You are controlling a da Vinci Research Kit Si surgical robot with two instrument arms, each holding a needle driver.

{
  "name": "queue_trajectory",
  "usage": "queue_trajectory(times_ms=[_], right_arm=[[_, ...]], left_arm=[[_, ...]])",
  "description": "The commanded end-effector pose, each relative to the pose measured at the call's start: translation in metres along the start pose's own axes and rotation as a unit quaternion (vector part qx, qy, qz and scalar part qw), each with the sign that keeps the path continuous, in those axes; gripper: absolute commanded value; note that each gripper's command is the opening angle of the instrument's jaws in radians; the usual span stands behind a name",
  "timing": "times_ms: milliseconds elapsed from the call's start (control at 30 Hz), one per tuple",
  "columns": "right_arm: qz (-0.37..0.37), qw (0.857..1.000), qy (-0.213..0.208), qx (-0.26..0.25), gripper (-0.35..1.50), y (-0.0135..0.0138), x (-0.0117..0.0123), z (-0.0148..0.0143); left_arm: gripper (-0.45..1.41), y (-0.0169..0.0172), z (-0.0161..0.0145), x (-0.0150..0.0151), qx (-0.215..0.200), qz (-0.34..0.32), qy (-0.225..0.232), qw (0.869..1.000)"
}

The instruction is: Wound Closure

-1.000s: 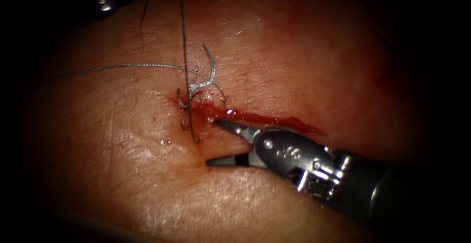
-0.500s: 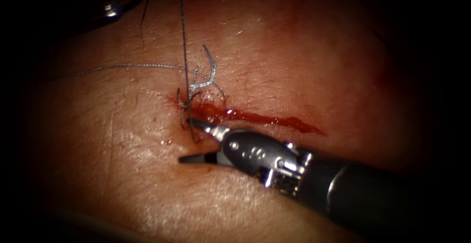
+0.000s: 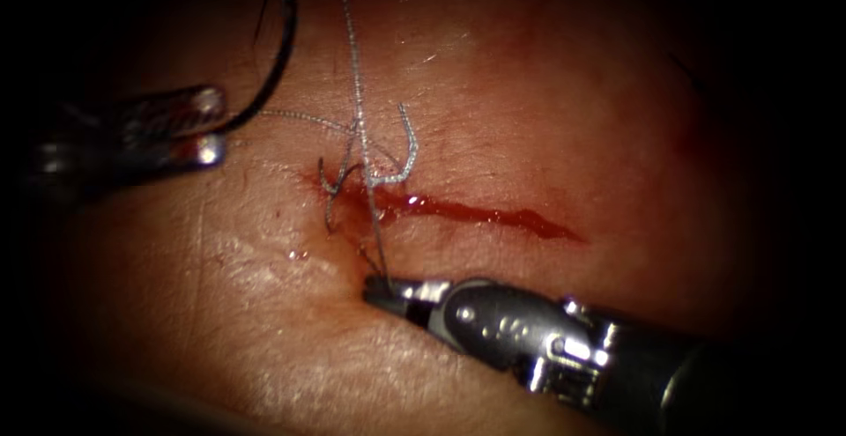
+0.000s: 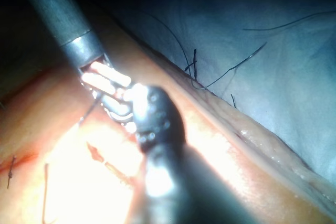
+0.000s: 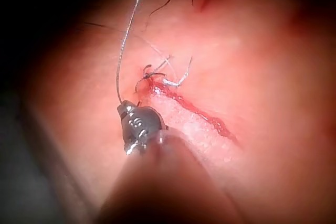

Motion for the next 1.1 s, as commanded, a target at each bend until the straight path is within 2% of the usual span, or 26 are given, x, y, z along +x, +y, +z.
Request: queue_trajectory(times_ms=[33,100,167,233,267,367,500,533,600,633,733,767,933,1000,1067,1100], right_arm=[[0.010,1.000,0.003,0.029,-0.35,-0.0035,0.0025,0.0002],[0.011,0.999,0.005,0.045,-0.35,-0.0048,0.0043,-0.0001],[0.015,0.997,0.011,0.068,-0.35,-0.0065,0.0075,-0.0004],[0.023,0.996,0.011,0.082,-0.35,-0.0075,0.0091,-0.0005],[0.030,0.994,0.013,0.104,-0.35,-0.0087,0.0107,-0.0005],[0.052,0.987,0.028,0.149,-0.35,-0.0110,0.0132,-0.0004],[0.053,0.982,0.041,0.175,-0.35,-0.0118,0.0148,-0.0004],[0.051,0.982,0.055,0.171,-0.18,-0.0111,0.0149,-0.0003],[0.053,0.988,0.062,0.129,1.06,-0.0094,0.0143,-0.0007],[0.058,0.991,0.059,0.102,1.35,-0.0080,0.0136,-0.0013],[0.068,0.993,0.054,0.083,1.41,-0.0053,0.0116,-0.0028],[0.072,0.993,0.049,0.074,1.41,-0.0037,0.0099,-0.0042],[0.047,0.998,0.032,0.042,1.38,-0.0003,0.0057,-0.0067],[0.041,0.999,0.024,0.027,1.38,0.0015,0.0040,-0.0064],[0.025,0.999,0.021,0.021,1.35,0.0025,0.0032,-0.0058],[-0.016,1.000,0.017,0.013,1.33,0.0037,0.0024,-0.0049]], left_arm=[[-0.45,0.0022,-0.0005,-0.0018,-0.003,-0.003,-0.004,1.000],[-0.45,0.0034,-0.0009,-0.0027,-0.005,-0.006,-0.005,1.000],[-0.45,0.0050,-0.0016,-0.0038,-0.010,-0.008,-0.008,1.000],[-0.45,0.0058,-0.0021,-0.0041,-0.012,-0.011,-0.009,1.000],[-0.45,0.0065,-0.0026,-0.0045,-0.013,-0.011,-0.010,1.000],[-0.45,0.0072,-0.0031,-0.0047,-0.015,-0.011,-0.010,1.000],[-0.45,0.0069,-0.0033,-0.0046,-0.016,-0.012,-0.010,1.000],[-0.45,0.0066,-0.0033,-0.0045,-0.016,-0.013,-0.009,1.000],[-0.45,0.0063,-0.0036,-0.0045,-0.013,-0.014,-0.011,1.000],[-0.45,0.0057,-0.0042,-0.0044,-0.008,-0.019,-0.015,1.000],[-0.45,0.0040,-0.0061,-0.0040,0.011,-0.014,-0.030,0.999],[-0.45,0.0027,-0.0082,-0.0035,0.025,-0.010,-0.045,0.999],[-0.45,-0.0001,-0.0139,-0.0022,0.062,-0.014,-0.049,0.997],[-0.45,-0.0012,-0.0167,-0.0016,0.081,-0.018,-0.053,0.995],[-0.45,-0.0018,-0.0181,-0.0012,0.092,-0.018,-0.055,0.994],[-0.45,-0.0021,-0.0190,-0.0009,0.099,-0.016,-0.056,0.993]])
